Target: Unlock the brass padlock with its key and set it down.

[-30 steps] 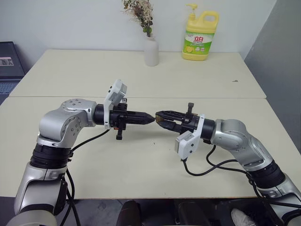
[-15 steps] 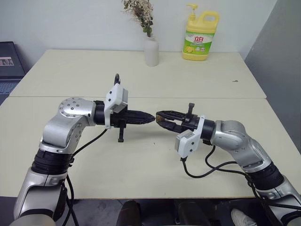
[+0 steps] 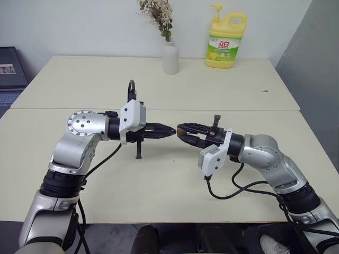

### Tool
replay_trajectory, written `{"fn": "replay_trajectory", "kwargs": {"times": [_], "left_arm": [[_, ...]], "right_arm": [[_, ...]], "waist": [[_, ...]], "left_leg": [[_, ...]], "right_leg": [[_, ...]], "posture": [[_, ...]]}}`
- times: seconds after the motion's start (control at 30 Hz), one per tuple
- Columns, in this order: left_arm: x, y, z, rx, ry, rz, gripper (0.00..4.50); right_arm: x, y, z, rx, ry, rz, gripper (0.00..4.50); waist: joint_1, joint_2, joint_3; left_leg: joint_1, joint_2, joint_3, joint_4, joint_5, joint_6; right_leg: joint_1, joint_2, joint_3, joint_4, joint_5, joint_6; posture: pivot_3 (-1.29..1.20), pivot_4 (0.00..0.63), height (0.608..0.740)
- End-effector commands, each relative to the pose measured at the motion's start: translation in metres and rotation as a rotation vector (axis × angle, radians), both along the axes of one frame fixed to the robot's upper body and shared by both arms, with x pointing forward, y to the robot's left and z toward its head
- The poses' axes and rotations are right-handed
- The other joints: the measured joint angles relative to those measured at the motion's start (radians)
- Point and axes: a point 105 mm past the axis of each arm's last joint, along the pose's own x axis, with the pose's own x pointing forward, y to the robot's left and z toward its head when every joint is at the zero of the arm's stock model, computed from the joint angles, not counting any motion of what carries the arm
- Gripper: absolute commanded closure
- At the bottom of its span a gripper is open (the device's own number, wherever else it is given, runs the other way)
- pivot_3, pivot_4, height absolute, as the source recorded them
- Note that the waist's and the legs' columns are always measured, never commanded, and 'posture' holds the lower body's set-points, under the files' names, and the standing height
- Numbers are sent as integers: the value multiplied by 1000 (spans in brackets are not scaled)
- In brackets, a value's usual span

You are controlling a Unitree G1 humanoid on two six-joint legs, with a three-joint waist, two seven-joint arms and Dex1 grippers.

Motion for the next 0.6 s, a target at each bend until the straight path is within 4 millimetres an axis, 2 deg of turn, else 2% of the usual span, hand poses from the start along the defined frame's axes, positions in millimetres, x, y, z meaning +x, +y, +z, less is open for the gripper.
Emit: {"fn": "replay_trajectory", "kwargs": {"times": [0.03,0.3,0.57,0.6], "left_arm": [[2,0,6,-12,-61,0,4500],[2,0,6,20,-137,-26,4500],[4,4,0,-4,-40,23,4500],[6,5,0,-8,-32,39,4314]], "right_arm": [[-10,4,16,51,-53,46,3561],[-9,4,16,54,-48,44,3561],[-9,4,15,52,-47,46,3561],[-9,4,15,52,-48,48,3561]], "waist": [[0,0,0],[1,0,0],[0,0,0],[0,0,0]], "left_leg": [[0,0,0,0,0,0],[0,0,0,0,0,0],[0,0,0,0,0,0],[0,0,0,0,0,0]], "right_leg": [[0,0,0,0,0,0],[0,0,0,0,0,0],[0,0,0,0,0,0],[0,0,0,0,0,0]], "posture": [[0,150,740],[0,150,740],[0,150,740],[0,150,740]]}}
